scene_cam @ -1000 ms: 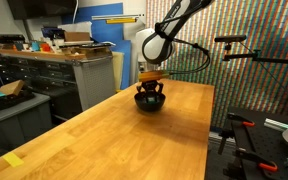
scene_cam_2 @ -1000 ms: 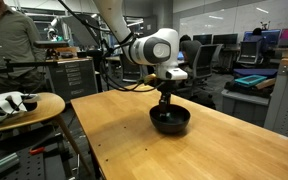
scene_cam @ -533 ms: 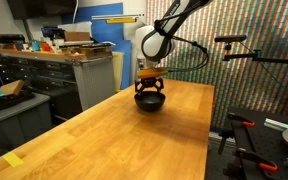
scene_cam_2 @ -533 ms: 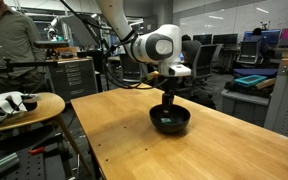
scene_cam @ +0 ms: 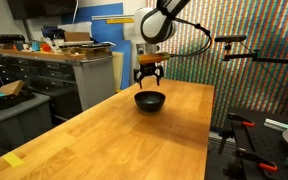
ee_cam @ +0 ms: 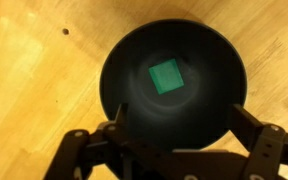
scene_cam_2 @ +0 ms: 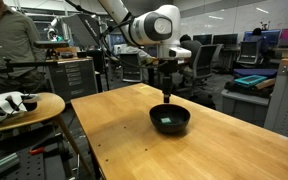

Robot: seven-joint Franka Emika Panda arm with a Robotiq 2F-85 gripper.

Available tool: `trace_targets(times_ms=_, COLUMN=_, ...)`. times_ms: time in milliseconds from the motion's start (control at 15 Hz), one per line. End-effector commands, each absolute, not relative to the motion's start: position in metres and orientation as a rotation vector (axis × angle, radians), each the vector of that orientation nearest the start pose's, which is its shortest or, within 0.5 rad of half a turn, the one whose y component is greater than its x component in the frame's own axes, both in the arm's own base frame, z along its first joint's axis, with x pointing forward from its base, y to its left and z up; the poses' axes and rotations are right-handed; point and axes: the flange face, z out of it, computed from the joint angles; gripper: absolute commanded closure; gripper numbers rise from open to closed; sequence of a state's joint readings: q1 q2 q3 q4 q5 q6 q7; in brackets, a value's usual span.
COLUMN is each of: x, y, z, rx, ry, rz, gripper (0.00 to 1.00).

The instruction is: Place the green block in the black bowl

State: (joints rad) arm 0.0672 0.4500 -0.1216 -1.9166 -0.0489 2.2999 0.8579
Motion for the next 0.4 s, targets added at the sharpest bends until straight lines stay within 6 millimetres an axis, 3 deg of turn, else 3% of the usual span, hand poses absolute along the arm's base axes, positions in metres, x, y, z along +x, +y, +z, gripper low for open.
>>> trace_targets(times_ms=0, x=0.607, y=-0.018, z=0.298, rx=-3.047, ry=1.229, rz=0.080, gripper=0.00)
trace_targets(times_ms=67, x=0.616, y=-0.025, z=0.274, rx=-2.997, ry=1.301, rz=0.068, gripper=0.00)
trace_targets(times_ms=200, x=0.615, y=-0.022, z=0.281, rx=-3.000, ry=1.293, rz=0.066, gripper=0.00)
trace_targets(times_ms=333, x=0.614, y=-0.024, z=0.273, rx=-3.003, ry=1.297, rz=0.083, gripper=0.00)
